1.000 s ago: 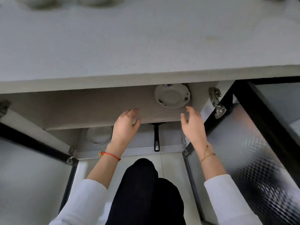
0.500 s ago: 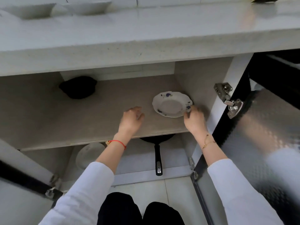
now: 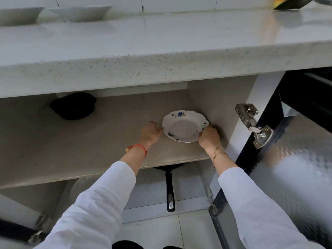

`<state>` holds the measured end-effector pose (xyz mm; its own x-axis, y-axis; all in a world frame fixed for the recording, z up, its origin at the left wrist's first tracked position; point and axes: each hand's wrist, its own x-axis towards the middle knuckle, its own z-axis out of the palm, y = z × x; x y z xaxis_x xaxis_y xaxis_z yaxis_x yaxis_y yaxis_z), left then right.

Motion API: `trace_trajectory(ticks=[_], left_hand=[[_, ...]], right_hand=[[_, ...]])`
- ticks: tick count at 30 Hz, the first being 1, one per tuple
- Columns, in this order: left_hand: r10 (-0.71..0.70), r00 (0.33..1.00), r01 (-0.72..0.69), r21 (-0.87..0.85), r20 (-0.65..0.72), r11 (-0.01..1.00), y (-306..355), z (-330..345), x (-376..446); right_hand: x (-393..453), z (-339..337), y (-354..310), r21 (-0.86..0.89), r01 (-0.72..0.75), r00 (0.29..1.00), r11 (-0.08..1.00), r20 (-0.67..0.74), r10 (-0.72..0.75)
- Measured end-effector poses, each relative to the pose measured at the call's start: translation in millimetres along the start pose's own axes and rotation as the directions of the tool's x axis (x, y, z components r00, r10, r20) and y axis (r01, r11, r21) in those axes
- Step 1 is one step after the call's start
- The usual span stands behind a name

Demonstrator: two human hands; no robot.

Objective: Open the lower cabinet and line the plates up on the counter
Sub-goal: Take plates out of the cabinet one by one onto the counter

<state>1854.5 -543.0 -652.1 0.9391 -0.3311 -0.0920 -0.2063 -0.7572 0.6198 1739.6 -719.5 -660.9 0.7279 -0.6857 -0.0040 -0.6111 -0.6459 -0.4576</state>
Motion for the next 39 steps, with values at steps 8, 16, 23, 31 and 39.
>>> trace_trajectory(ticks=[8, 16, 23, 31, 39], left_hand=[[0.014, 0.996, -0.007, -0.084, 0.084, 0.996, 1, 13, 9], [0.040, 0.998, -0.030, -0.211, 0.043, 0.977, -10, 12, -12], [0.004, 0.994, -0.037, -0.300, -0.113, 0.953, -29, -11, -71], [-0.048, 0.969, -0.055, -0.401, -0.243, 0.914, -62, -51, -157], [-0.088, 0.955, -0.055, -0.460, -0.284, 0.886, -81, -72, -237]], right_hand=[[8, 5, 3, 0.121, -0.016, 1.000, 0.993, 0.013, 0.015], [-9, 3, 13, 0.280, 0.016, 0.999, 0.960, -0.039, -0.005], [-59, -1, 9, 0.317, 0.119, 0.992, 0.941, -0.087, -0.096], [-135, -14, -6, 0.422, 0.272, 0.962, 0.865, -0.126, -0.242], [-196, -17, -11, 0.512, 0.298, 0.950, 0.806, -0.071, -0.305]])
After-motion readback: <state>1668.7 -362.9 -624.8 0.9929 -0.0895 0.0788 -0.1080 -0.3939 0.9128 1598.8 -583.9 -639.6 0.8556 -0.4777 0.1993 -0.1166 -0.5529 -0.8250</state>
